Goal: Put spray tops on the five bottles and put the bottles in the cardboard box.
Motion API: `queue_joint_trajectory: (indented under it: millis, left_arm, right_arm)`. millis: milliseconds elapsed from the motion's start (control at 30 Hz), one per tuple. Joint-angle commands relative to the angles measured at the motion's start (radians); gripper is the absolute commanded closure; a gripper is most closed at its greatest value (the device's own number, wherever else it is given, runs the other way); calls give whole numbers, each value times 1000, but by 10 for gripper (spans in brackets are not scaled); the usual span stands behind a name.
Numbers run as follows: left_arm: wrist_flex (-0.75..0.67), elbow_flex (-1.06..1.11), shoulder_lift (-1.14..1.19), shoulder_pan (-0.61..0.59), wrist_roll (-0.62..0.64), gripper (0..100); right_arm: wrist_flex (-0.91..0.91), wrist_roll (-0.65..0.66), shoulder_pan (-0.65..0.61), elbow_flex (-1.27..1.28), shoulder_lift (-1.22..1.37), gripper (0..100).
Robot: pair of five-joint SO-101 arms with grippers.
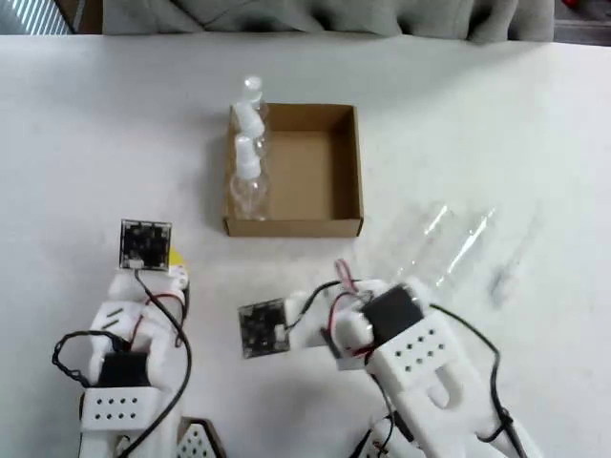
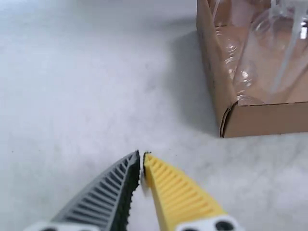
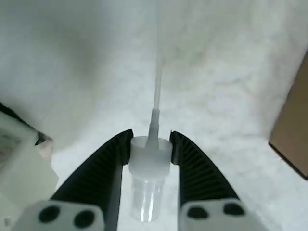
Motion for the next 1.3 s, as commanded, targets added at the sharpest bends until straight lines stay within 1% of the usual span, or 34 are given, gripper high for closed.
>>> queue_joint_trajectory:
  millis: [0, 100, 167, 267, 367, 433, 533, 633, 700, 833, 900, 967, 1033, 1167, 1267]
  left_arm:
    - [-26, -58, -18, -8, 0, 976]
    - [-26, -57, -18, -8, 0, 976]
    - [-26, -57, -18, -7, 0, 976]
    - [-26, -55, -18, -7, 0, 975]
    - [-26, -52, -18, -7, -2, 974]
    - [-26, -52, -18, -7, -2, 974]
    - [-26, -51, -18, -7, -2, 973]
    - [-26, -51, -18, -7, -3, 973]
    - [-26, -51, -18, -7, -3, 973]
    - [-26, -49, -18, -5, -5, 973]
    - [-26, -49, -18, -5, -5, 973]
    - [-26, -49, -18, -5, -5, 973]
    - [-26, -49, -18, -5, -5, 973]
    - [-25, -49, -18, -4, -3, 973]
    - [-20, -49, -18, -4, -3, 974]
  right_arm:
    - [-104, 11, -22, 12, 71, 891]
    - [-139, 11, -21, 3, 163, 793]
    - [-143, 11, -19, -21, 214, 755]
    - [-110, 11, -18, -80, 257, 752]
    - [-24, 11, -18, -149, 259, 752]
    - [38, 9, 8, -210, 259, 752]
    - [117, 8, 101, -308, 259, 752]
    - [176, -5, 249, -390, 259, 754]
    - [182, -41, 372, -423, 259, 783]
    - [177, -80, 616, -451, 259, 884]
    - [177, -83, 713, -450, 259, 906]
    - [177, -124, 789, -446, 266, 909]
    - [177, -203, 834, -434, 269, 910]
    - [177, -364, 837, -339, 259, 917]
    - [176, -344, 776, -239, 259, 984]
